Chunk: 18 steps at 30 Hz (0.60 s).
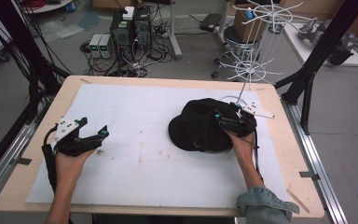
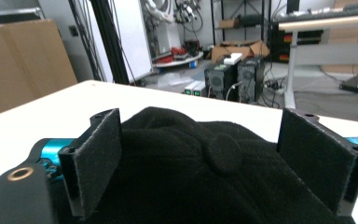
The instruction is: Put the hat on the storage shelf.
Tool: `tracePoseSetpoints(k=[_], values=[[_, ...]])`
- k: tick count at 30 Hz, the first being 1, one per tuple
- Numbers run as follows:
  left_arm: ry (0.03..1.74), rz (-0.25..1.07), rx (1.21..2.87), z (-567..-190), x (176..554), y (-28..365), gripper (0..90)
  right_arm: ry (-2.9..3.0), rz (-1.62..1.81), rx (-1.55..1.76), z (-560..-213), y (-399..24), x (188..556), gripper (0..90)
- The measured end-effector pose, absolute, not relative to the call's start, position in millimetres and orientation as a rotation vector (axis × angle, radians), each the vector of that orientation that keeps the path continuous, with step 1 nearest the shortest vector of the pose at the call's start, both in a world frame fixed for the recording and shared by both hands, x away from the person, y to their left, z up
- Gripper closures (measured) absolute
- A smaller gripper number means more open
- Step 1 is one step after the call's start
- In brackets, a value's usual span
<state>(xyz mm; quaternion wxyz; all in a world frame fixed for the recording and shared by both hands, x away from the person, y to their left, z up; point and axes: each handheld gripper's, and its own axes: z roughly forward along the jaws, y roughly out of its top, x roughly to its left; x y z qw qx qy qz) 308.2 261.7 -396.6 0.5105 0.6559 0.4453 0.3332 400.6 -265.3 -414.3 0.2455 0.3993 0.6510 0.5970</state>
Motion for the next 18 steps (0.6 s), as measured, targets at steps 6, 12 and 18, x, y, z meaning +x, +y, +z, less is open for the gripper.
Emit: tracePoseSetpoints(k=[6,12,18], values=[[1.070,0.801,1.581,-396.5,308.1,261.7,16.5,1.824,1.593,1.093,-416.1,-263.1,403.6,20.6],[1.069,0.800,1.581,-396.4,308.1,262.1,16.7,1.887,1.517,1.105,-421.4,-258.9,406.2,25.6],[1.070,0.800,1.580,-396.6,308.3,262.2,16.7,1.915,1.451,1.086,-421.4,-256.6,406.3,39.9]])
